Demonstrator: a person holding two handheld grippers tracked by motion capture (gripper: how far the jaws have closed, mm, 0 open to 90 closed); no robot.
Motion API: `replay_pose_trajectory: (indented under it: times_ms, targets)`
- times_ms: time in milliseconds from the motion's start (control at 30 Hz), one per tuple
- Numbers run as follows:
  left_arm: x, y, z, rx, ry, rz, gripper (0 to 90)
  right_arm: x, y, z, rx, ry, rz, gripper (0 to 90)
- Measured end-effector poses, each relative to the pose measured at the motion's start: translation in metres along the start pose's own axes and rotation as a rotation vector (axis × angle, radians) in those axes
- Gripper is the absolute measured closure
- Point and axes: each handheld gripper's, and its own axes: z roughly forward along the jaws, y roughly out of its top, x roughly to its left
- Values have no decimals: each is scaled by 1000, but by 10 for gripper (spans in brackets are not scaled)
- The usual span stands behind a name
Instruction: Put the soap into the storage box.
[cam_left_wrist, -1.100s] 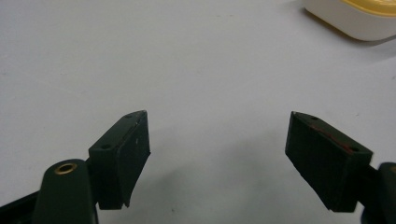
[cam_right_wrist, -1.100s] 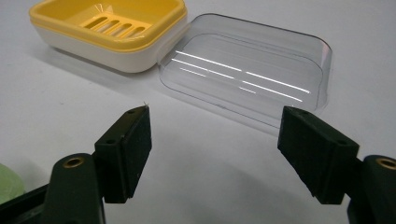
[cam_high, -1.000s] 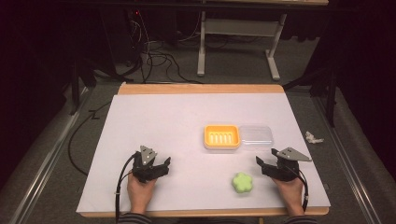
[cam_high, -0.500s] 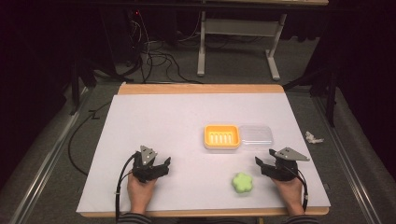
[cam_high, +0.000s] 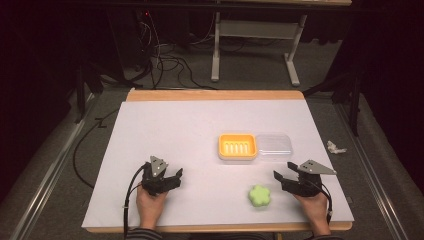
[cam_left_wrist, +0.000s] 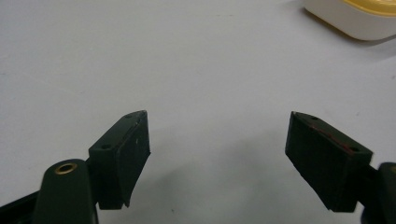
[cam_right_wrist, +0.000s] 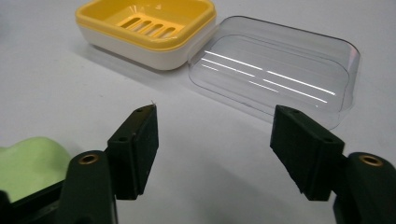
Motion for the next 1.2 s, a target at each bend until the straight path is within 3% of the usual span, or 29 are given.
replay_pose_trajectory:
  times_ms: [100,267,567,833,1200]
  targets:
    - [0,0,0,3,0,-2,226,3,1,-4,-8,6,-24,284]
    - [0,0,0,3,0,-4,226,11,4,-9,-20,38,-16,261]
    - [0,0,0,4,0,-6,226,28,8,-18,-22,75,-54,242]
    - [0,0,0,2,1,-3,226,52,8,-18,6,141,-112,232]
    - [0,0,0,0,1,-1,226,67,1,-11,73,189,-156,197]
